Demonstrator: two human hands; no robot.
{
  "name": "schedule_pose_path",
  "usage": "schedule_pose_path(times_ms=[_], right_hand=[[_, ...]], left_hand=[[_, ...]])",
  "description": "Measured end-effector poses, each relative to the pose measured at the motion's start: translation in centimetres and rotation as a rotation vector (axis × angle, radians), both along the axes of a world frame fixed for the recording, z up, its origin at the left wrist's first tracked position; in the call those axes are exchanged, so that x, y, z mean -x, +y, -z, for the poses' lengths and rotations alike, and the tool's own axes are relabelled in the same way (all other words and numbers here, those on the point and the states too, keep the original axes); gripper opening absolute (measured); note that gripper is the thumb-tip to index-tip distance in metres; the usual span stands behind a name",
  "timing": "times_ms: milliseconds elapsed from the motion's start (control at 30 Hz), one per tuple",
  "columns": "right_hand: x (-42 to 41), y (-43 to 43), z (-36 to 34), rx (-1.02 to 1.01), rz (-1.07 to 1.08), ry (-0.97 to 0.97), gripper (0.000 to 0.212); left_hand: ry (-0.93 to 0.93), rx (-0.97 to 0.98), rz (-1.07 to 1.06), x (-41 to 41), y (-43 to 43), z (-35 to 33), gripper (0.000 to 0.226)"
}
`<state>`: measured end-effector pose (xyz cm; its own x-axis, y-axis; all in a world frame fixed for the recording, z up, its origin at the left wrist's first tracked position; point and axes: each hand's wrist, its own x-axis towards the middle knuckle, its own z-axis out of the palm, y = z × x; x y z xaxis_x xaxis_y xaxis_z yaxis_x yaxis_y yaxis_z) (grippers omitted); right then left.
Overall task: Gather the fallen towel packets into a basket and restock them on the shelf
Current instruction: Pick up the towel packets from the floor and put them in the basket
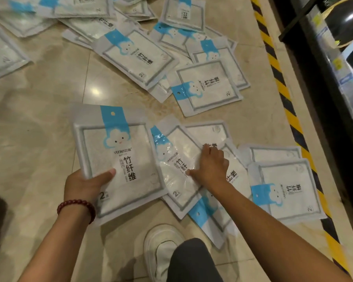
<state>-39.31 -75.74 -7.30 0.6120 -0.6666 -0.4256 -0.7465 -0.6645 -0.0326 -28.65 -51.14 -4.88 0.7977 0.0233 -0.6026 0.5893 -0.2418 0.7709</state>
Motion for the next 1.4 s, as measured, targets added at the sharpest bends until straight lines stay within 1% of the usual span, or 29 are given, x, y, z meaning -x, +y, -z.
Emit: schedule_pose_path(times_ms=[33, 67, 100, 133, 167, 300, 400, 467, 500, 567, 600, 700, 767, 833, 867, 933, 967, 1000, 1067, 1133, 1200, 1267, 1300, 1333, 1367, 1400], right_hand=[[0.1, 0.3, 0.1, 0.028, -0.012, -0.022, 0.074], [0.1, 0.4, -0.1, 0.039, -0.012, -0.071, 0.056], [0.2, 0.4, -0.5, 0.036, 0.001, -0.144, 0.037], [0.2, 0.3, -1.0, 0.023, 0.024, -0.227, 0.023], [0.3, 0.3, -1.6, 0.018, 0.042, -0.312, 0.018], [0.2, 0.6, -4.6, 0.023, 0.07, -0.682, 0.019], [-0.1, 1.7, -6.3, -0.114, 0.16, -0.928, 0.011], [-0.3, 3.0, -6.7, -0.268, 0.253, -1.018, 0.009], [-0.4, 4.0, -6.6, -0.35, 0.286, -1.014, 0.009], [-0.3, 6.1, -6.1, -0.468, 0.319, -0.944, 0.009], [-0.2, 7.3, -5.8, -0.524, 0.326, -0.917, 0.011], [0.4, 10.6, -5.1, -0.692, 0.319, -0.853, 0.028], [1.0, 11.4, -4.5, -0.728, 0.214, -0.794, 0.027], [1.5, 10.6, -3.8, -0.739, 0.212, -0.742, 0.023], [1.8, 9.8, -3.5, -0.71, 0.269, -0.72, 0.023], [3.1, 7.6, -2.6, -0.586, 0.406, -0.681, 0.029], [4.1, 6.4, -2.0, -0.492, 0.415, -0.647, 0.033], [5.2, 5.2, -1.6, -0.383, 0.372, -0.588, 0.038], [7.3, 2.9, -0.6, -0.161, 0.174, -0.419, 0.047], [8.3, 0.7, 0.0, -0.004, -0.079, -0.228, 0.06], [7.9, -1.0, 0.1, 0.031, -0.269, -0.06, 0.086], [6.9, -2.0, -0.1, 0.036, -0.425, 0.05, 0.106], [6.4, -2.2, -0.1, 0.056, -0.5, 0.089, 0.109], [5.9, -2.2, 0.0, 0.093, -0.562, 0.123, 0.109], [5.4, -2.2, 0.0, 0.143, -0.6, 0.142, 0.103], [5.0, -2.3, 0.0, 0.194, -0.614, 0.137, 0.092]], left_hand=[[0.005, -0.018, 0.005, 0.1, 0.4, 0.1, 0.021], [0.015, -0.026, 0.007, 0.1, 0.6, 0.1, 0.022], [0.026, -0.028, 0.008, 0.2, 0.8, 0.0, 0.022], [0.029, -0.03, 0.01, 0.2, 1.0, -0.1, 0.022], [0.024, -0.037, 0.01, 0.1, 1.0, -0.3, 0.022], [-0.021, -0.058, 0.002, -0.3, 1.7, -0.9, 0.022], [-0.035, -0.042, 0.008, -0.1, 2.4, -1.0, 0.02], [-0.029, -0.022, 0.014, 0.3, 2.7, -1.2, 0.018], [-0.016, 0.002, -0.004, 0.5, 2.8, -1.4, 0.016], [0.033, 0.076, -0.059, 1.0, 2.6, -2.2, 0.011], [0.059, 0.106, -0.071, 1.2, 2.5, -2.6, 0.016], [0.123, 0.174, -0.044, 1.6, 2.1, -3.6, 0.031], [0.1, 0.126, 0.0, 1.7, 1.8, -3.8, 0.039], [0.044, 0.079, 0.026, 1.9, 1.2, -3.6, 0.034], [0.019, 0.085, 0.023, 2.0, 0.9, -3.5, 0.03], [-0.023, 0.079, 0.01, 2.3, 0.3, -3.4, 0.025], [-0.038, 0.069, 0.009, 2.4, 0.0, -3.3, 0.024], [-0.047, 0.06, 0.01, 2.5, -0.1, -3.1, 0.024], [-0.053, 0.033, 0.01, 2.5, -0.3, -2.8, 0.023], [-0.054, 0.022, 0.012, 2.5, -0.5, -2.4, 0.024], [-0.047, 0.021, 0.026, 2.5, -0.8, -1.9, 0.024], [-0.043, 0.019, 0.042, 2.5, -1.0, -1.5, 0.024], [-0.043, 0.019, 0.046, 2.5, -1.1, -1.4, 0.024], [-0.048, 0.02, 0.051, 2.5, -1.2, -1.3, 0.023], [-0.055, 0.023, 0.054, 2.5, -1.3, -1.3, 0.023], [-0.061, 0.029, 0.053, 2.5, -1.3, -1.2, 0.023]])
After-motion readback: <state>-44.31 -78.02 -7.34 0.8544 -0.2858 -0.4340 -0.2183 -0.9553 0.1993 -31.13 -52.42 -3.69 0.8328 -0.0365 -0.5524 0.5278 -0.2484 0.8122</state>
